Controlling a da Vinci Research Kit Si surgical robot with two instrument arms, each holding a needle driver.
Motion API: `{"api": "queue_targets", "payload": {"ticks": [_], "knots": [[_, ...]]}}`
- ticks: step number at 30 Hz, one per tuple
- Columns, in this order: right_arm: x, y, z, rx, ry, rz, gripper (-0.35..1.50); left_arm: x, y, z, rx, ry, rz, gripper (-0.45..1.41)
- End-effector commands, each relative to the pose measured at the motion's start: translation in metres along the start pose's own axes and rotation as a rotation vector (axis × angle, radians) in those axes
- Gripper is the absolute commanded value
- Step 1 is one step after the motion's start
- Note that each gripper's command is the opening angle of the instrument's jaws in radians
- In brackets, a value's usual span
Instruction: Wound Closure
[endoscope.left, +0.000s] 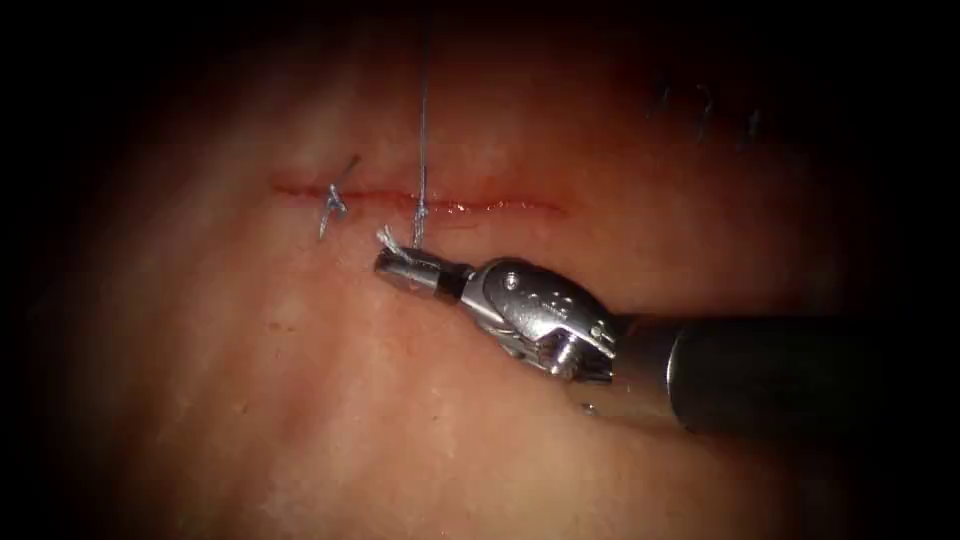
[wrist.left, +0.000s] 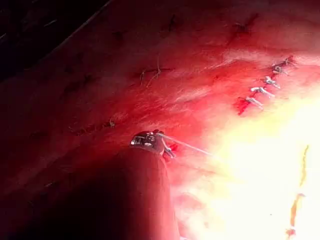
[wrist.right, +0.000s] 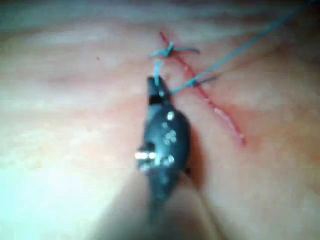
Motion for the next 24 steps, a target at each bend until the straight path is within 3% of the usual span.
{"api": "queue_targets", "payload": {"ticks": [1, 20, 24], "knots": [[-0.0002, -0.0001, 0.001, 0.008, -0.001, -0.003, -0.35, 0.0004, -0.0009, 0.0006, 0.004, 0.002, 0.002, -0.45], [-0.001, -0.0016, 0.0014, 0.06, -0.028, -0.016, -0.35, 0.0007, -0.0012, 0.0006, 0.014, -0.003, 0.002, -0.45], [0.0003, -0.001, 0.0019, 0.032, -0.006, -0.006, -0.35, 0.0006, -0.0004, 0.0006, 0.021, -0.007, 0.0, -0.45]]}}
